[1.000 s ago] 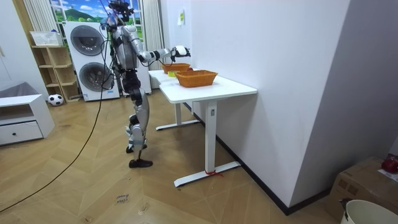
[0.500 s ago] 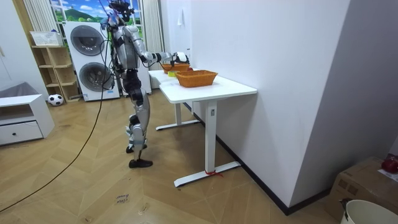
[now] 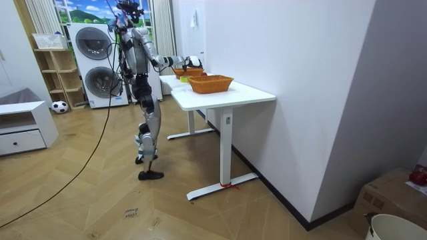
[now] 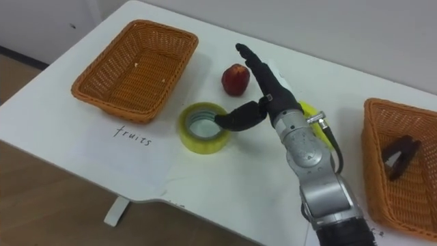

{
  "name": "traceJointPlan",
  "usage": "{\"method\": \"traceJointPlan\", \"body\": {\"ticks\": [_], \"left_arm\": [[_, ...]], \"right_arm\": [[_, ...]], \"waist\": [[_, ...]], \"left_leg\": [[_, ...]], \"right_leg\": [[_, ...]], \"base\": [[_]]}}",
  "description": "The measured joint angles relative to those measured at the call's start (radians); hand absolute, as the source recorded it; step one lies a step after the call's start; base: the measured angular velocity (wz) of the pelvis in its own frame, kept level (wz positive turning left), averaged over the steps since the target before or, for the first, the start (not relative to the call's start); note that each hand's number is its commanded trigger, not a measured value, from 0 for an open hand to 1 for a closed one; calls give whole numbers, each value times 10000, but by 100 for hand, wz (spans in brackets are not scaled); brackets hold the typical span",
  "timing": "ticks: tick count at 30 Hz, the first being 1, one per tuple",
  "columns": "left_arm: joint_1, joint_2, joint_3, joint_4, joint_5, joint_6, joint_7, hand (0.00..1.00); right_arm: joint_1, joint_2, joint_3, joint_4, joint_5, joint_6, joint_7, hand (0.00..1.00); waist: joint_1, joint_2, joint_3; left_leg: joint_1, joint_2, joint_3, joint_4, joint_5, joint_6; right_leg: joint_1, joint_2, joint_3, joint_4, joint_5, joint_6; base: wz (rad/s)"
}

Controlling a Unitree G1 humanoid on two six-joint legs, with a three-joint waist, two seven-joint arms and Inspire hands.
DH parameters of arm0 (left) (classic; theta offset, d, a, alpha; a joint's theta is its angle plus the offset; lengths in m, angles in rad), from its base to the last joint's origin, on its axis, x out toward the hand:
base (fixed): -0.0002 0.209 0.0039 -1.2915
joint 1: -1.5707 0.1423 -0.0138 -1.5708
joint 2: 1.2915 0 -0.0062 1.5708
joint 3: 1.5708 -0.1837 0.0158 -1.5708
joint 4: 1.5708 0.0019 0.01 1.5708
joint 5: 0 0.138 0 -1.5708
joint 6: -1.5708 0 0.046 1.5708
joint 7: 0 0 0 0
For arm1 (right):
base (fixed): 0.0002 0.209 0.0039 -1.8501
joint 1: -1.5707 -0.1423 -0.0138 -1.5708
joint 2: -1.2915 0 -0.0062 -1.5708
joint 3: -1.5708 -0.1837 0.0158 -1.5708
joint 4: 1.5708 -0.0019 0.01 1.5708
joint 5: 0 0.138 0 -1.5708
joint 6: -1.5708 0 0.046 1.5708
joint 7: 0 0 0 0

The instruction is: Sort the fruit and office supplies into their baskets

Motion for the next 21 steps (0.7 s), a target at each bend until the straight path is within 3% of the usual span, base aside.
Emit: {"method": "traceJointPlan", "body": {"ticks": [8, 11, 21], "left_arm": [[31, -20, -1, 1, -31, 169, -126, 0], [-34, -40, -15, -12, -32, 219, -245, 0], [150, -42, -10, -608, -18, 735, -479, 0]], "right_arm": [[-641, 189, 580, 743, 75, -1, -387, 0], [-731, 192, 688, 837, 14, 0, -466, 0], [-1277, 205, 826, 1730, -281, 128, -604, 0]], "waist": [[99, 31, 17], [254, 52, 17], [296, 39, 9]], "left_leg": [[-61, -11, -35, 2, 1, 2], [-141, -44, -56, 4, 15, 24], [-226, -141, -194, 3, 37, 61]], "right_leg": [[-35, -18, -141, -3, 0, 1], [-98, -64, -380, -1, -4, 6], [-107, -146, -632, 6, -7, 12]], "base": [[4], [3], [6]]}}
